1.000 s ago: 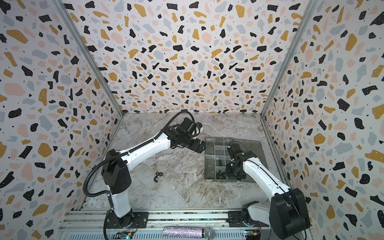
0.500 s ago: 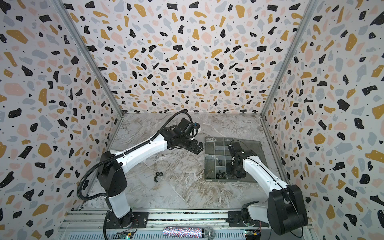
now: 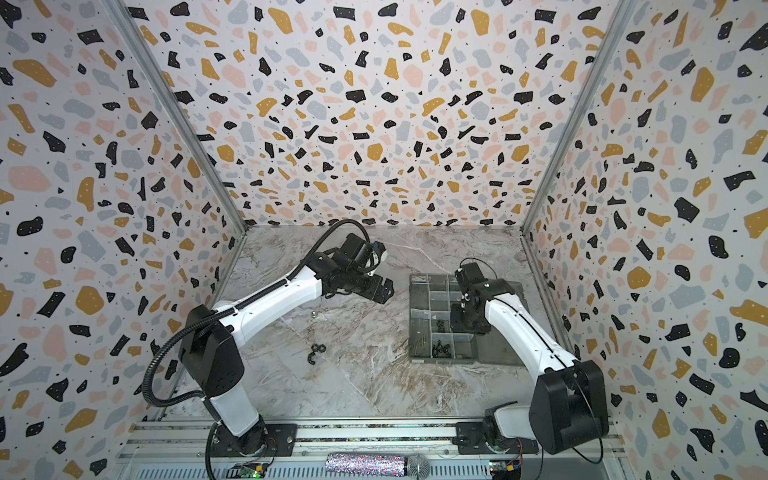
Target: Sort the screws and nuts into containers
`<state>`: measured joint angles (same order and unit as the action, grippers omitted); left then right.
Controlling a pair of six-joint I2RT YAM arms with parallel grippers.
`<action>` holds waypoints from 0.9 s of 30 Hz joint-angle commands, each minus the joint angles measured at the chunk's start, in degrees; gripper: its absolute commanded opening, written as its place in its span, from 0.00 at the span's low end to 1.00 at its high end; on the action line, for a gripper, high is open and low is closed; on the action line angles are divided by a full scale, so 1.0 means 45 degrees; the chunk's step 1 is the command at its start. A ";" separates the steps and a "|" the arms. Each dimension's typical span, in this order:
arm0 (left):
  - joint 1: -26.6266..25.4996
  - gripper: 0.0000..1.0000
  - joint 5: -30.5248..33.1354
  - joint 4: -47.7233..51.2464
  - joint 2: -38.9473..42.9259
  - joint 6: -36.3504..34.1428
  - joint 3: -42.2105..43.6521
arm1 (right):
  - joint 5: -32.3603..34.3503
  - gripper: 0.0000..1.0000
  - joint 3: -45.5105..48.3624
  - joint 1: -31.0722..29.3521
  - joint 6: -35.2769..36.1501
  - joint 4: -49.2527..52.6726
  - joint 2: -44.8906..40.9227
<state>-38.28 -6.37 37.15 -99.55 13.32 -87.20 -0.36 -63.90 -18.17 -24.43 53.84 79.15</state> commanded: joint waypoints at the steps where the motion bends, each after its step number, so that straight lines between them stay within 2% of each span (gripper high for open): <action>1: 0.0509 0.97 0.0299 -0.0379 0.1096 0.0309 0.0663 | 0.0253 0.46 -0.1617 -0.0776 0.0447 0.0267 0.1122; 6: 0.1306 0.97 0.1347 -0.0326 0.2629 0.0624 0.2148 | 0.0020 0.44 -0.4134 -0.2055 0.0748 -0.0163 0.3820; 10: 0.1985 0.98 0.1600 -0.0269 0.3914 0.1032 0.3396 | -0.0204 0.44 -0.6850 -0.2966 0.1138 -0.0068 0.6245; 15: 0.2271 0.98 0.2218 -0.0286 0.5090 0.1445 0.4423 | -0.0435 0.44 -1.0451 -0.3717 0.1572 0.0510 0.9163; 19: 0.2334 0.98 0.2815 -0.0089 0.5566 0.1361 0.4555 | -0.0683 0.44 -1.3158 -0.4147 0.1866 0.1026 1.1351; 23: 0.2490 0.99 0.2860 -0.0188 0.5773 0.1212 0.4515 | -0.1049 0.44 -1.4531 -0.4575 0.2389 0.0816 1.2663; 27: 0.2723 0.99 0.2901 -0.0093 0.5860 0.1045 0.4492 | -0.1438 0.45 -1.4742 -0.4797 0.2473 0.0241 1.3246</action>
<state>-26.89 5.41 36.60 -74.17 18.81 -67.07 -4.99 -128.44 -39.09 -14.90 54.61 139.15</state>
